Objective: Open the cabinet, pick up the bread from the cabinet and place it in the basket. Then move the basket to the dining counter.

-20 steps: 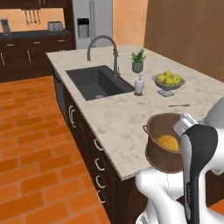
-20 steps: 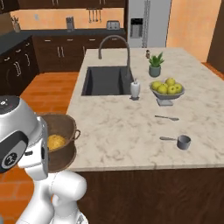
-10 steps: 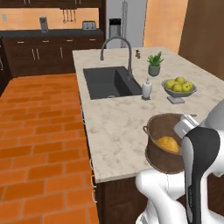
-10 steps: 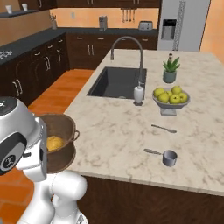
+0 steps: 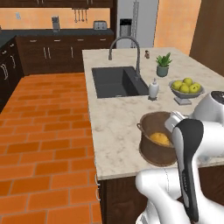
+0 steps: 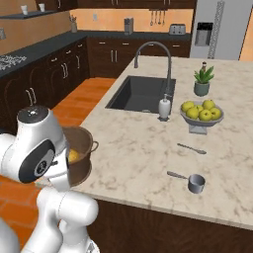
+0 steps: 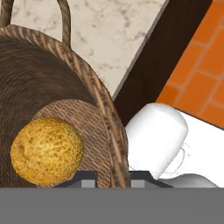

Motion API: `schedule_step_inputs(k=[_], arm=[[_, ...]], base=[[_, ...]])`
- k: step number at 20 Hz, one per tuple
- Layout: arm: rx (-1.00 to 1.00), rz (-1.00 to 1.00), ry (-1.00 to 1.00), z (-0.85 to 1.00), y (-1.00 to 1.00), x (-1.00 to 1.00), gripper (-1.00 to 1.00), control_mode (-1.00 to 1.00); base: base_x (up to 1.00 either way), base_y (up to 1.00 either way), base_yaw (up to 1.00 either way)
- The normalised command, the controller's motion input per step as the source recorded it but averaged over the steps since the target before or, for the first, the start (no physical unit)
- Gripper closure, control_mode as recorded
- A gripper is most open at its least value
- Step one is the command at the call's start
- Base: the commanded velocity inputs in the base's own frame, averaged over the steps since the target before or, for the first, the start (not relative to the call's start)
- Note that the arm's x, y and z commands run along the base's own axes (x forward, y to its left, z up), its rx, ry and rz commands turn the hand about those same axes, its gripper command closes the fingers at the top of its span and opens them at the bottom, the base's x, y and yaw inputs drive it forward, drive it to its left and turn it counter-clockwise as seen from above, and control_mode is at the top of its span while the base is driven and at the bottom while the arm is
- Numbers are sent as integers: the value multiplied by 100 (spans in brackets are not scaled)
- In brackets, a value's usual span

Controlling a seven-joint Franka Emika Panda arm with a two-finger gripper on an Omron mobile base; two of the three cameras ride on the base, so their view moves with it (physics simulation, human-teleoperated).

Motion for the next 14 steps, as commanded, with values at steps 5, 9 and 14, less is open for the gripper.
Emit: schedule_step_inputs(k=[5, 9, 14], arm=[[0, 3, 0, -55, -40, 100, 100, -100], [0, 5, 0, -54, -61, 100, 100, -100], [0, 4, 0, -24, -39, 93, 100, -100]], base=[[0, 0, 0], [0, 0, 0], [0, 0, 0]])
